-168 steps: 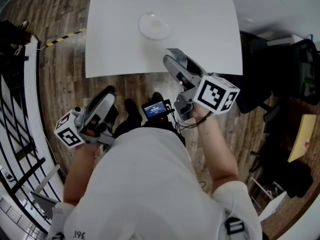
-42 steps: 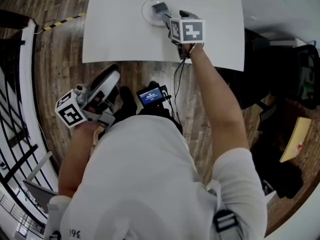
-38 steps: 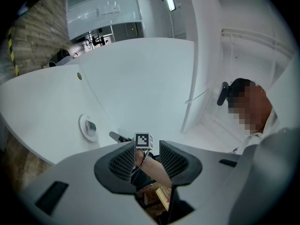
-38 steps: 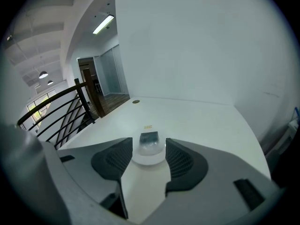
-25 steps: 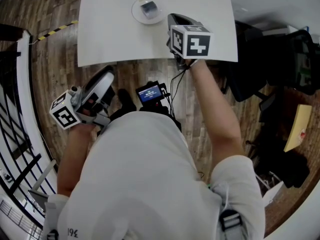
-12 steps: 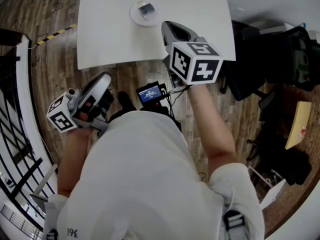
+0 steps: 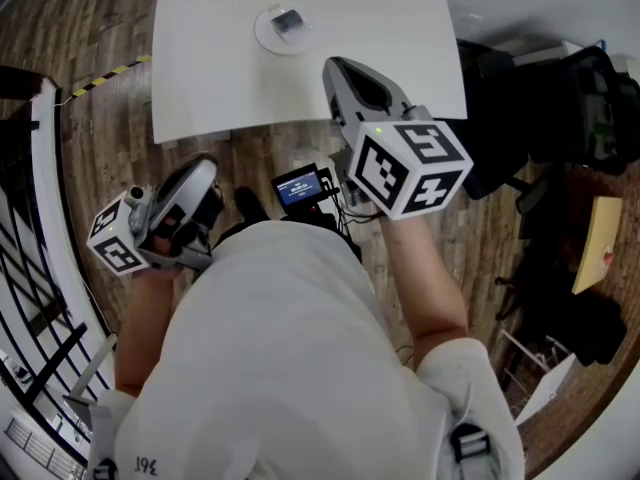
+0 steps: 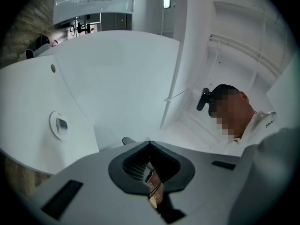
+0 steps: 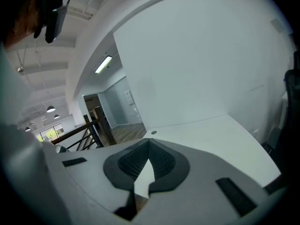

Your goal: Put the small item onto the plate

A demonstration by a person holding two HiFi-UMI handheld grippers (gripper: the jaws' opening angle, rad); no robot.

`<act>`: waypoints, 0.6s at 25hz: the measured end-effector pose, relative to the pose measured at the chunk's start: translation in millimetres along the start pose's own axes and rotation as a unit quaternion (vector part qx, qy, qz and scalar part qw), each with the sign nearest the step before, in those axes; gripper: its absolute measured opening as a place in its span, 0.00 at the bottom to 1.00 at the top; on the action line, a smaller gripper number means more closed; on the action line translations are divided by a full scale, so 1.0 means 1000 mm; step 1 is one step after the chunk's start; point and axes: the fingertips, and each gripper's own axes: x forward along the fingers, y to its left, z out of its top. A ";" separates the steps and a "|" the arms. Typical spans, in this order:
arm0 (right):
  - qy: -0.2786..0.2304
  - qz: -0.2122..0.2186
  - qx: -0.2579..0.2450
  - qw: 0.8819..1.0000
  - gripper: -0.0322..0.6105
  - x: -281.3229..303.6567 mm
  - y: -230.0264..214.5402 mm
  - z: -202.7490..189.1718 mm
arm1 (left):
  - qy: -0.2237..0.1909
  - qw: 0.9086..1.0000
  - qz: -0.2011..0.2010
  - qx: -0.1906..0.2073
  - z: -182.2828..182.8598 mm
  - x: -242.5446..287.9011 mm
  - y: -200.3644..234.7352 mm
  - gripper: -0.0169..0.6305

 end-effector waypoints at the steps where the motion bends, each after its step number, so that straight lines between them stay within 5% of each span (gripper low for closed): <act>1: -0.003 0.001 -0.002 1.000 0.05 -0.003 0.002 0.001 | 0.000 1.000 -0.002 0.001 0.001 0.000 -0.002 0.03; 15: -0.042 0.037 0.009 0.998 0.05 -0.042 0.034 0.021 | 0.006 1.000 -0.017 0.013 0.009 0.001 -0.033 0.04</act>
